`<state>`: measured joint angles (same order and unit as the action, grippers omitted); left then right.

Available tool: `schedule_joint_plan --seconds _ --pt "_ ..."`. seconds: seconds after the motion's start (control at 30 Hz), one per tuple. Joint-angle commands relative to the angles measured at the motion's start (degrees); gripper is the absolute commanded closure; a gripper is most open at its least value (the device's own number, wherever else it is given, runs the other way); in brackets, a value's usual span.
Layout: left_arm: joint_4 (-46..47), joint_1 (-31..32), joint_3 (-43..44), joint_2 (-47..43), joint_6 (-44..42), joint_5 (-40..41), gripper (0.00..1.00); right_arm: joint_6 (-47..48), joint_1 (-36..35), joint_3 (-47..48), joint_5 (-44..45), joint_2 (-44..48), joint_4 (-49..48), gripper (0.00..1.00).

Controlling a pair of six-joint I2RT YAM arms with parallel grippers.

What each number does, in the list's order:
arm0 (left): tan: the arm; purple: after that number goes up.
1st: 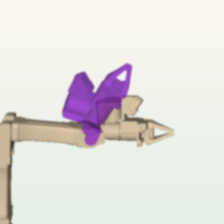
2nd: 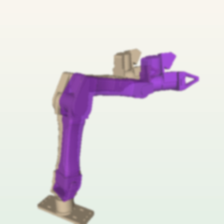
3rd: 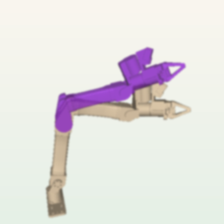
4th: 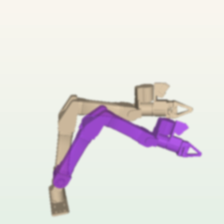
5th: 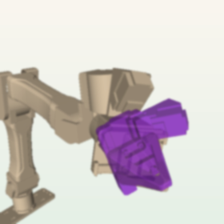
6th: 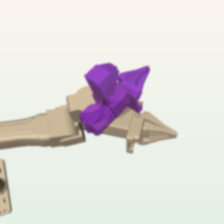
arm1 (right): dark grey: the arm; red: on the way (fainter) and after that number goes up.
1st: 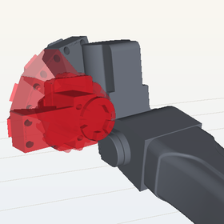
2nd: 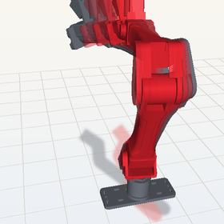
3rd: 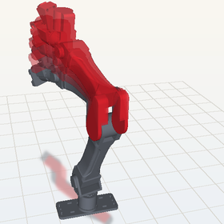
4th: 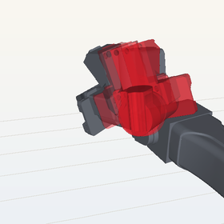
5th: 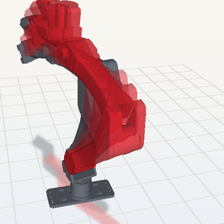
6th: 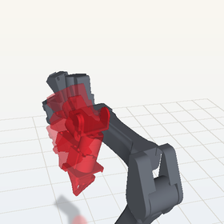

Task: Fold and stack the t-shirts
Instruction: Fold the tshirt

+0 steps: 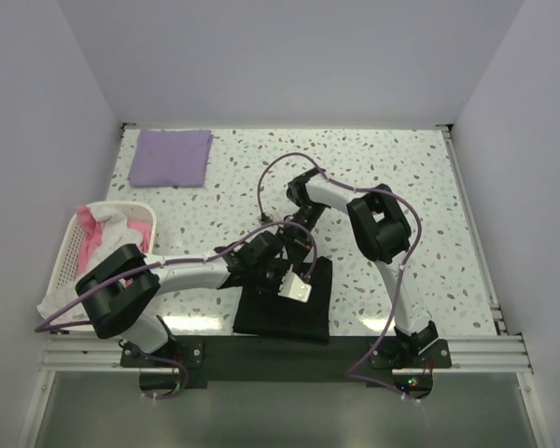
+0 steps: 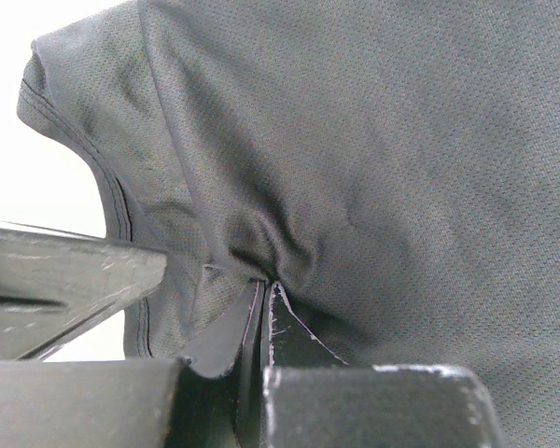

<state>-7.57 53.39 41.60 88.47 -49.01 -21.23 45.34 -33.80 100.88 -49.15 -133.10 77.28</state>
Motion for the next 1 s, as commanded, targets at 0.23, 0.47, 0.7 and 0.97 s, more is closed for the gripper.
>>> schedule_joint_plan --seconds 0.23,0.47,0.7,0.97 --pt "0.81 0.40 -0.21 -1.54 0.59 -0.30 1.00 0.45 -0.21 1.78 2.38 -5.86 9.74 1.00" --pt "0.72 0.58 0.49 -4.35 1.90 -0.30 1.00 -1.13 -0.12 0.02 3.44 -6.03 6.75 1.00" --pt "-1.39 0.93 4.18 -7.08 3.49 2.86 1.00 -0.87 -0.21 -0.42 3.44 -6.12 6.48 1.00" --pt "3.70 0.76 3.48 -8.13 2.26 6.73 1.00 -0.17 -0.12 -2.18 3.27 -5.24 6.05 1.00"
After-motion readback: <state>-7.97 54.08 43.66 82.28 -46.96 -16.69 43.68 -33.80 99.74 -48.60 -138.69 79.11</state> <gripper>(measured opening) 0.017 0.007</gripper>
